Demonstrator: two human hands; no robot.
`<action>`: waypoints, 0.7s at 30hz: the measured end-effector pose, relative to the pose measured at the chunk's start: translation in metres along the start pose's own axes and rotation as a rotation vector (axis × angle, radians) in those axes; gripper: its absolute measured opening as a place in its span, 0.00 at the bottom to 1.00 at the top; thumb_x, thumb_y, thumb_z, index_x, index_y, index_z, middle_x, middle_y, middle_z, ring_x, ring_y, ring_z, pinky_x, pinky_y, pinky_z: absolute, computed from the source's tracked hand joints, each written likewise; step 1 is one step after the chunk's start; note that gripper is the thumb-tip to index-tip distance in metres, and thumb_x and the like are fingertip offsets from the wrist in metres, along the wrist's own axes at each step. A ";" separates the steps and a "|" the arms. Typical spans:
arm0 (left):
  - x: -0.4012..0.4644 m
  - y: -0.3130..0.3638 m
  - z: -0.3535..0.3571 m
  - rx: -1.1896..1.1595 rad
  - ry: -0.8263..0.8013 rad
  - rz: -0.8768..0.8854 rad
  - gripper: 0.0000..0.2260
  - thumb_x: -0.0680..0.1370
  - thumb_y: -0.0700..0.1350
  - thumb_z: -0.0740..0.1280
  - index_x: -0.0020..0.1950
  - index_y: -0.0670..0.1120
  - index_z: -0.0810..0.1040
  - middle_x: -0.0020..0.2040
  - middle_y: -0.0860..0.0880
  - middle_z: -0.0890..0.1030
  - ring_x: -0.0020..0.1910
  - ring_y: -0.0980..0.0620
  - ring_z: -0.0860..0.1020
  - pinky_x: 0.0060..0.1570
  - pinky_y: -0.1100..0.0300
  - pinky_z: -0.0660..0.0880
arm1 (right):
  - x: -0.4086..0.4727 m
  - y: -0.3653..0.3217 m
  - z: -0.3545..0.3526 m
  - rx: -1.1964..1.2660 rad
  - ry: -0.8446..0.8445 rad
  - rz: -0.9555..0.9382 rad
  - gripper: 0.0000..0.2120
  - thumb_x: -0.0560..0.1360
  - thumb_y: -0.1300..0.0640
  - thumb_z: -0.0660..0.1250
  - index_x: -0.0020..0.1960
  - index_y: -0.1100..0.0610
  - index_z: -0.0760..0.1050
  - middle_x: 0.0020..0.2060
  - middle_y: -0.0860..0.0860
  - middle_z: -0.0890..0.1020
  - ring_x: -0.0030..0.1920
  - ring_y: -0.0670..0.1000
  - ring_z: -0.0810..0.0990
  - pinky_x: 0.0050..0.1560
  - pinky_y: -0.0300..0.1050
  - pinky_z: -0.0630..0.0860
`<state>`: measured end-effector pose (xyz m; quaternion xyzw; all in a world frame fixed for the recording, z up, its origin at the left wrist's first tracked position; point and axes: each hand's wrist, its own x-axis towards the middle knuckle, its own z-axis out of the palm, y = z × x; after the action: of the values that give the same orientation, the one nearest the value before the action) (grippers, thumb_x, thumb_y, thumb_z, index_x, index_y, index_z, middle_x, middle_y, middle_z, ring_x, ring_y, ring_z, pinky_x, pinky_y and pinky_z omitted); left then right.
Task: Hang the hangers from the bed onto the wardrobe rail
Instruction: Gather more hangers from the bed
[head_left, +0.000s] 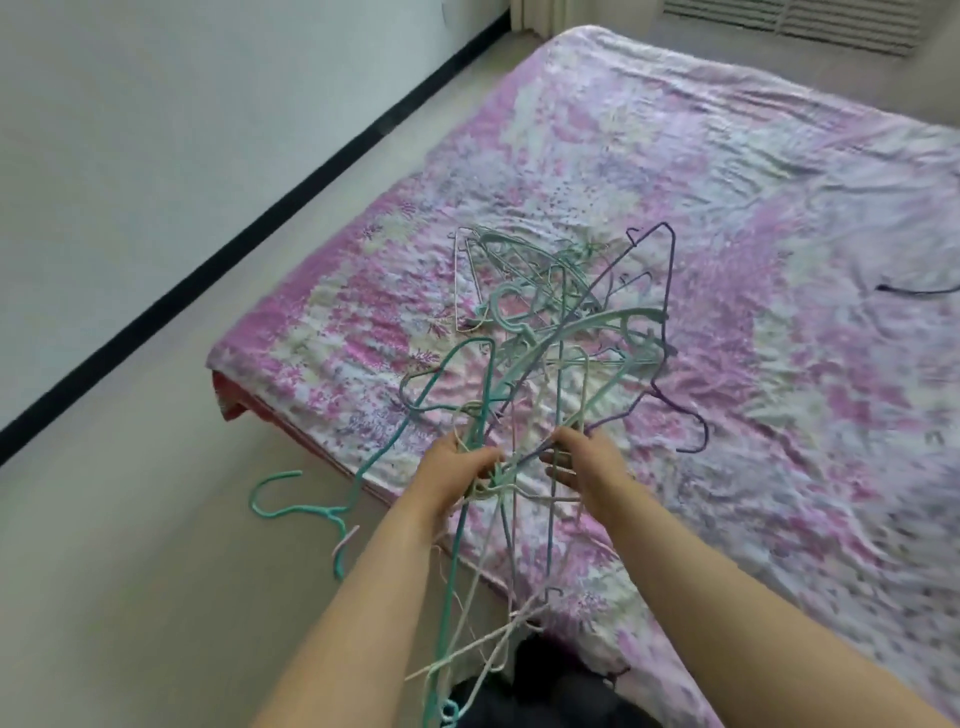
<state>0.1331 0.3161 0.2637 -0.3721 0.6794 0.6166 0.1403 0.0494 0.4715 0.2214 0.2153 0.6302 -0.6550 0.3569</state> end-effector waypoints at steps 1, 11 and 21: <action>-0.008 -0.003 -0.006 -0.005 -0.005 0.018 0.20 0.65 0.53 0.75 0.51 0.43 0.81 0.44 0.43 0.84 0.40 0.49 0.81 0.42 0.53 0.78 | -0.007 0.002 0.005 -0.037 -0.022 -0.011 0.06 0.76 0.63 0.63 0.53 0.60 0.71 0.42 0.58 0.79 0.37 0.53 0.80 0.32 0.42 0.76; -0.069 -0.040 -0.061 -0.126 0.126 0.130 0.05 0.76 0.46 0.72 0.40 0.49 0.80 0.34 0.51 0.80 0.33 0.51 0.76 0.31 0.63 0.72 | -0.064 0.033 0.060 -0.284 0.014 -0.217 0.07 0.78 0.58 0.63 0.50 0.62 0.73 0.42 0.58 0.78 0.40 0.55 0.78 0.38 0.48 0.77; -0.119 -0.107 -0.121 -0.194 0.350 0.055 0.16 0.72 0.49 0.74 0.54 0.40 0.81 0.38 0.47 0.77 0.30 0.57 0.74 0.27 0.69 0.68 | -0.135 0.048 0.096 -0.378 -0.221 -0.295 0.05 0.80 0.56 0.61 0.48 0.54 0.74 0.30 0.51 0.69 0.25 0.47 0.62 0.25 0.38 0.57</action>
<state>0.3193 0.2460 0.2866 -0.4665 0.6408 0.6088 -0.0333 0.1887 0.4067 0.2983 -0.0221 0.7231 -0.5901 0.3582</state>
